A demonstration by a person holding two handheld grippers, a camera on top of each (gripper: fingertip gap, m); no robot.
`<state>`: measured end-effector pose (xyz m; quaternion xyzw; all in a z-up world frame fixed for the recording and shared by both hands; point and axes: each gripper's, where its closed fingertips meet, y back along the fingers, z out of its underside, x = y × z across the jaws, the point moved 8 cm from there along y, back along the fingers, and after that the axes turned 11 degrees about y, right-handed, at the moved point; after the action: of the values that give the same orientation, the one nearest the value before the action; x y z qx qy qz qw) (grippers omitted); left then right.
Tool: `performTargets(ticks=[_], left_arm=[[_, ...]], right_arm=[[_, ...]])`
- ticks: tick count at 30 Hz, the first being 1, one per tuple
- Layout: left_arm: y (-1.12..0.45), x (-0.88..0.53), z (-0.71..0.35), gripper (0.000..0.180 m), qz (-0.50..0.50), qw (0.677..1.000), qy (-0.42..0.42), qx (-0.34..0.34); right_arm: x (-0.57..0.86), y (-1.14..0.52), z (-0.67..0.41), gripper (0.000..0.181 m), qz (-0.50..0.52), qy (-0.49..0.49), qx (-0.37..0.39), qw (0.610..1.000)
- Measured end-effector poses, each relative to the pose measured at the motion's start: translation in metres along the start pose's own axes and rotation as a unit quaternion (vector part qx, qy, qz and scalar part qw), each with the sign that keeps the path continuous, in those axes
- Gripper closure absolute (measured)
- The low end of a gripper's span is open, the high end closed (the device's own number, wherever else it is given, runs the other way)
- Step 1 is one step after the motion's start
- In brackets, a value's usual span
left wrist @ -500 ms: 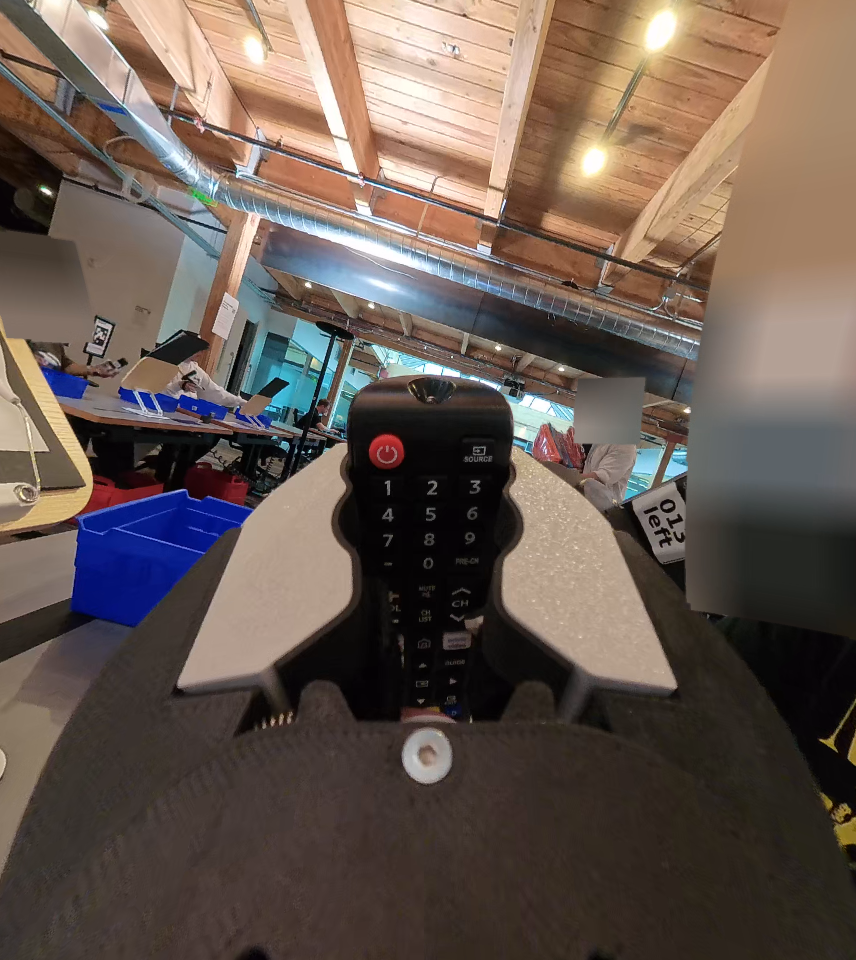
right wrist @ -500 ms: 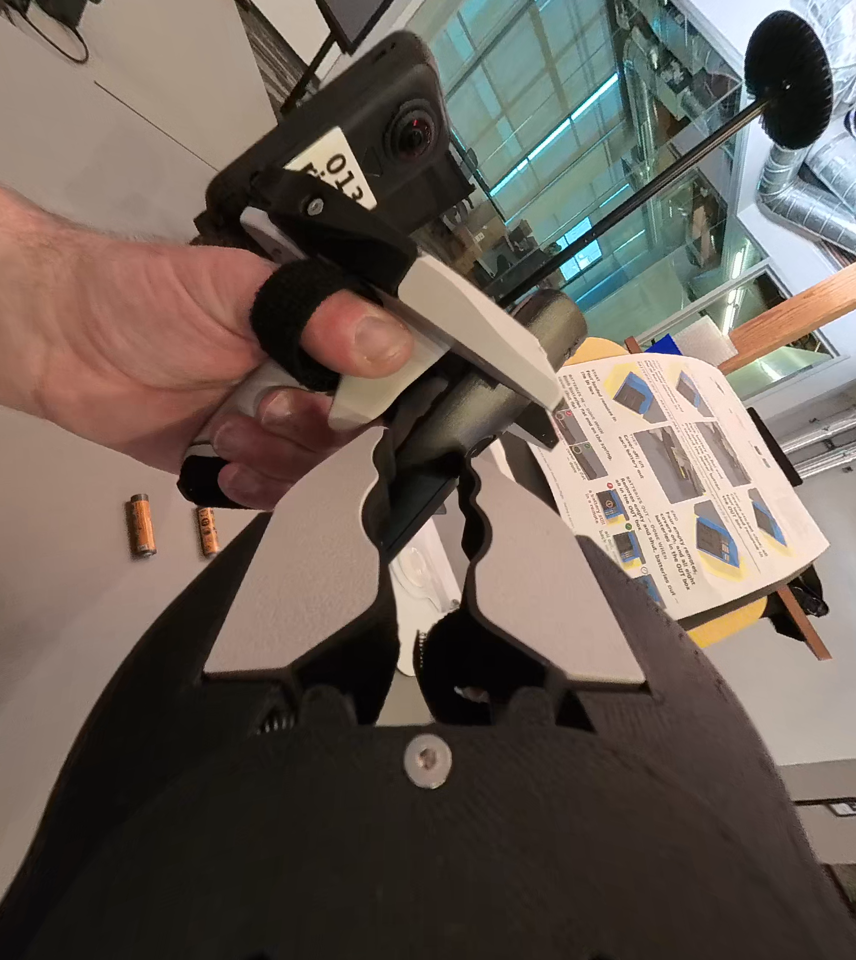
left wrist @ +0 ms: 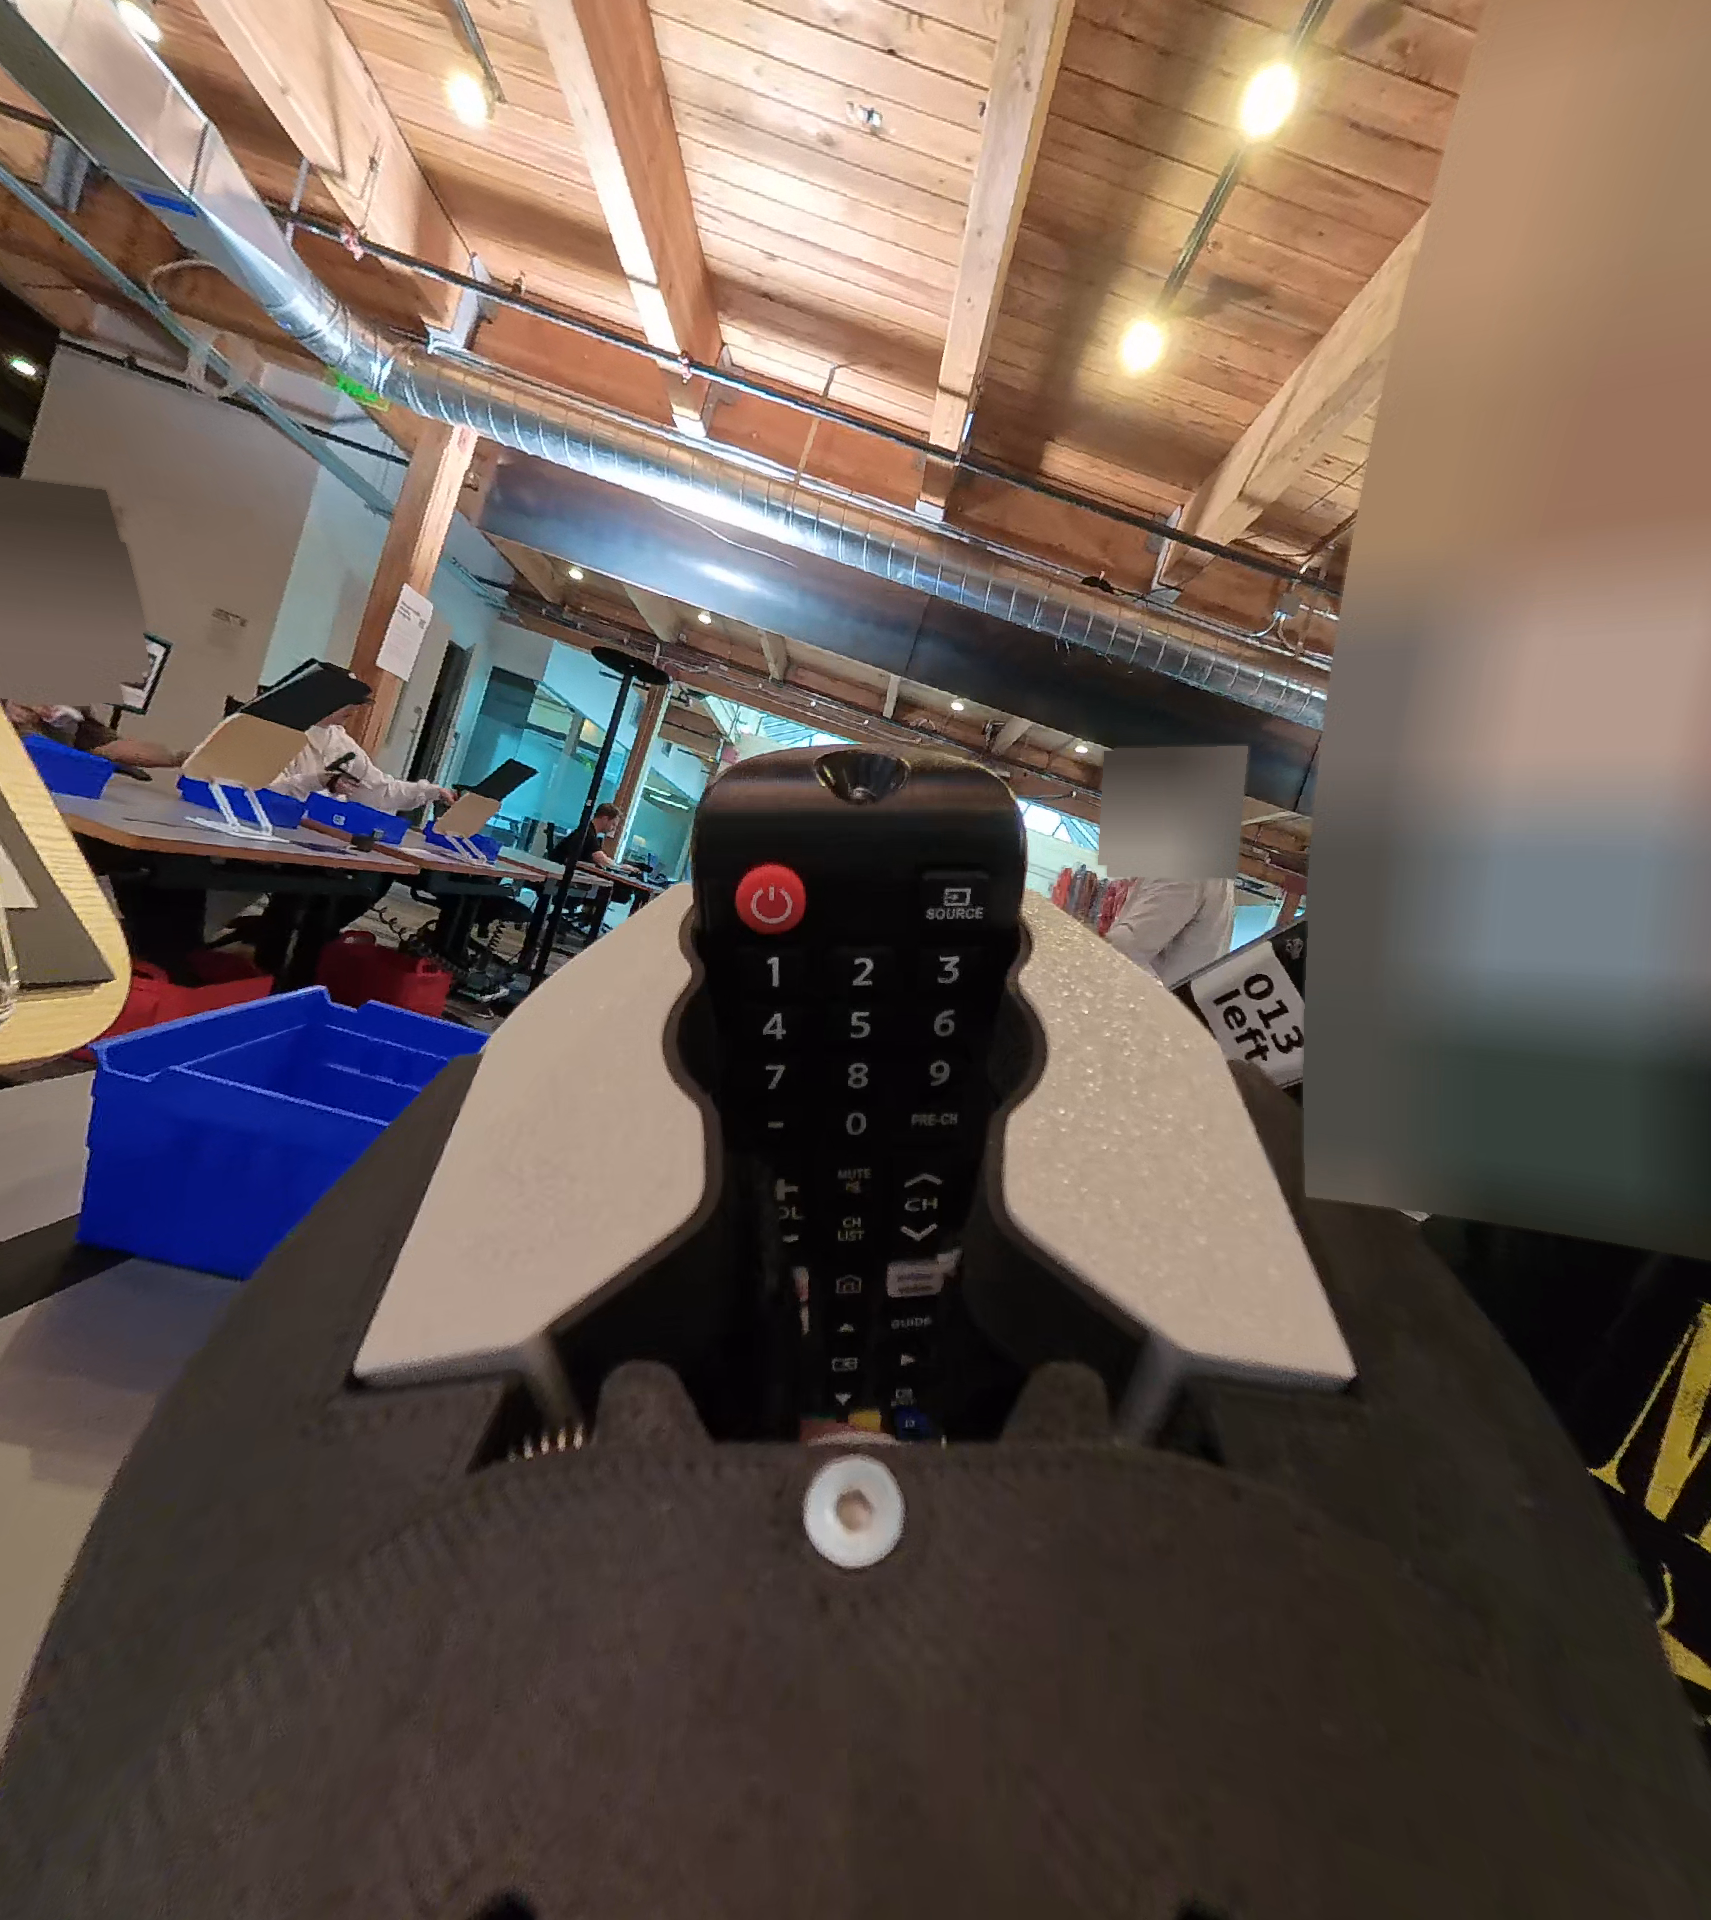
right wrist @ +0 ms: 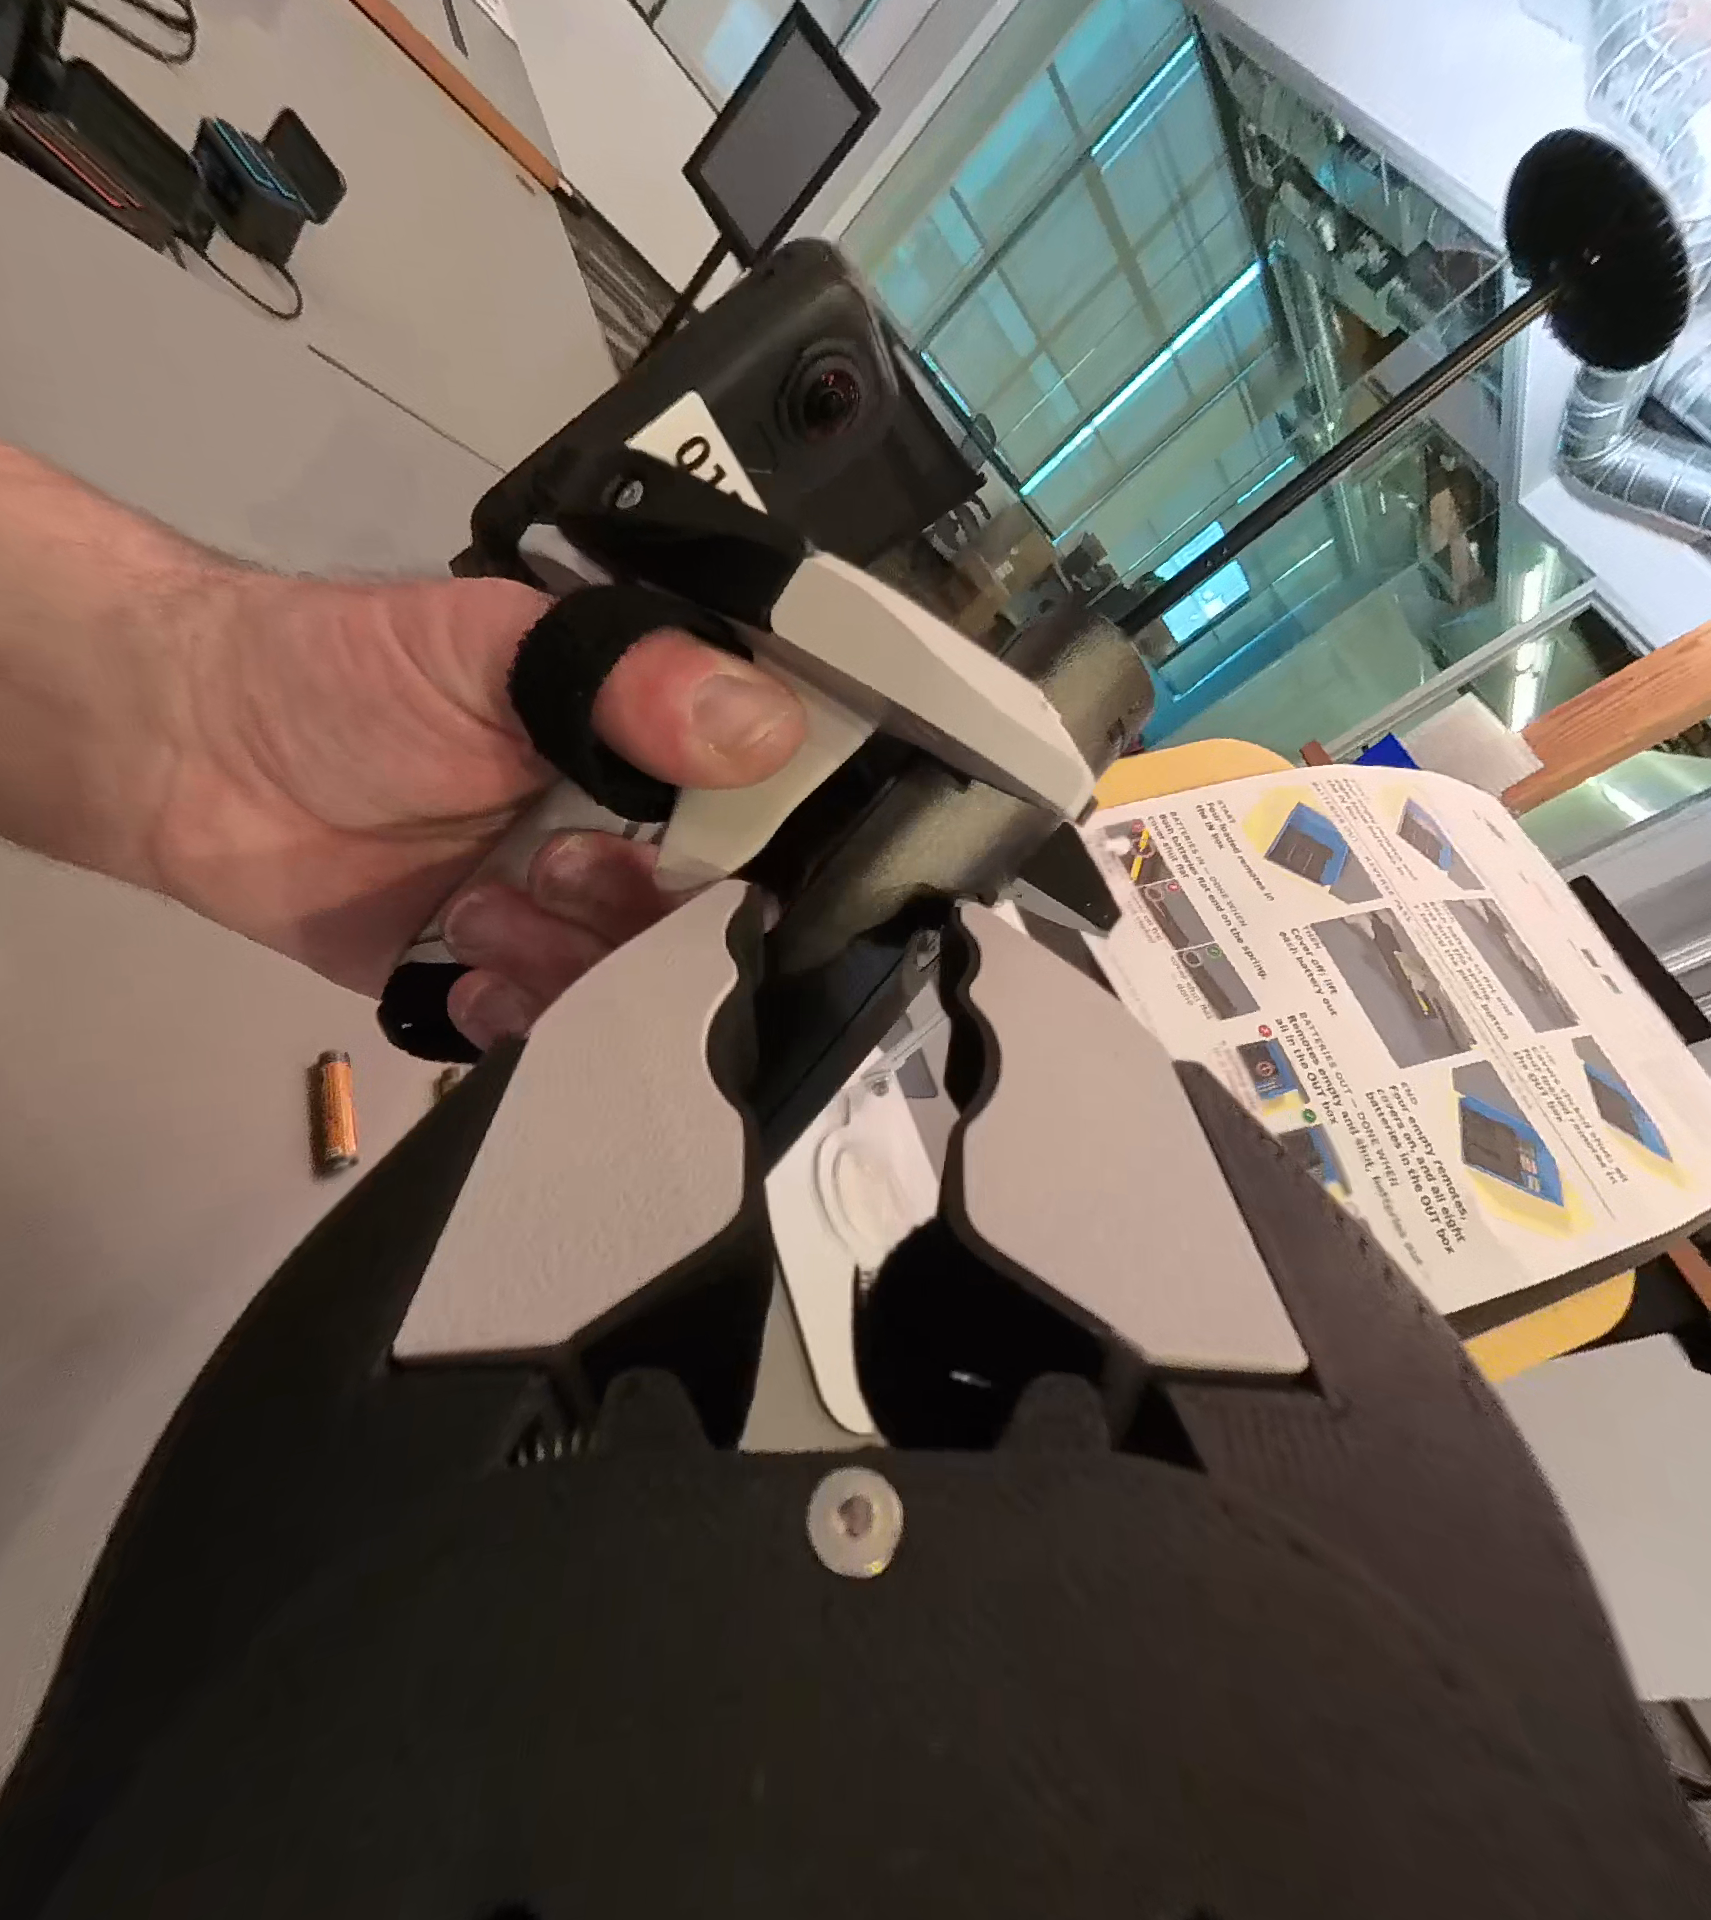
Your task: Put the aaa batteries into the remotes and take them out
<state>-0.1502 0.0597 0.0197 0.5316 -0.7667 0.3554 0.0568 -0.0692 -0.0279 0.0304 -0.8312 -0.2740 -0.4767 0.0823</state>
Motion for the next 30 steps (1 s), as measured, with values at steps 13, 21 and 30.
performTargets(ticks=[13, 21, 30], left_arm=[[0.001, -0.009, 0.006, 0.129, -0.053, 0.998, -0.017, -0.002], [0.006, -0.011, -0.003, 0.128, -0.017, 0.999, 0.002, 0.034], [0.009, -0.012, -0.005, 0.126, 0.024, 0.997, 0.036, 0.065]], right_arm=[[-0.006, -0.003, 0.012, 0.158, -0.025, -0.034, -0.046, 0.998], [0.003, -0.006, 0.002, 0.153, 0.009, -0.043, -0.029, 0.999], [0.002, -0.003, 0.004, 0.148, -0.016, -0.085, -0.011, 0.996]])
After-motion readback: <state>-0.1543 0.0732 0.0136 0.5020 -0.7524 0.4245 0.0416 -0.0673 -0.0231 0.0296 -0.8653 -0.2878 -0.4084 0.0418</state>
